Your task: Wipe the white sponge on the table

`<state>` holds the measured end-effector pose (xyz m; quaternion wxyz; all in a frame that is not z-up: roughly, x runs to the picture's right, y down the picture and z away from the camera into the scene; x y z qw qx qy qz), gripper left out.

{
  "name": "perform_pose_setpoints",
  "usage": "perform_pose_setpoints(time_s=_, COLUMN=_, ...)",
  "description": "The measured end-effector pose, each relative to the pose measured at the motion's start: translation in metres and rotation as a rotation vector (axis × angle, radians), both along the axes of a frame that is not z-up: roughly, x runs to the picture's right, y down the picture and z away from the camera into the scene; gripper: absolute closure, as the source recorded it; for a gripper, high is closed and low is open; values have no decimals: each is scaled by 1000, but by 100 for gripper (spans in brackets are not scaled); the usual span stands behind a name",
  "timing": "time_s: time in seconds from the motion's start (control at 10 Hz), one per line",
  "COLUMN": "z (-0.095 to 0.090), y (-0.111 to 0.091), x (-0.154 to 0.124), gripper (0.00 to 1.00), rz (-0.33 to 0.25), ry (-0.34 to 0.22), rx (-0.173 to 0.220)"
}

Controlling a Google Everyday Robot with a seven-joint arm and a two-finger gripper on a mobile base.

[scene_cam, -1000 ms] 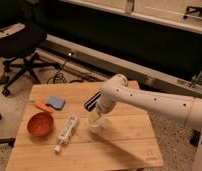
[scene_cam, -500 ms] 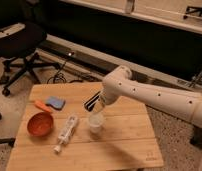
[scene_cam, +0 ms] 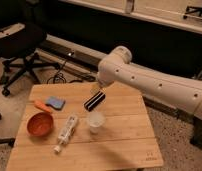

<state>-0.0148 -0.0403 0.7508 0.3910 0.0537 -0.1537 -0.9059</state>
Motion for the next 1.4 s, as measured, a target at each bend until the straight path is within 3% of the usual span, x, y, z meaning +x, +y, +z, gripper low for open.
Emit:
perform_pose_setpoints(time_s=0.2, z=24, y=-14, x=-47, gripper=20, rz=-75, ry=-70, rx=32)
perform_pose_setpoints(time_s=0.6, z=91, y=-2, x=-134, gripper=20, rz=-234, ry=-146, rx=4)
perform_pose_setpoints(time_s=0.9, z=114, y=16, x=-181, gripper=20, rz=-336, ry=-182, rx=-14)
perform_pose_setpoints(time_s=1.4, z=143, y=61, x=-233, gripper=20, rz=-463, ry=-204, rx=-61)
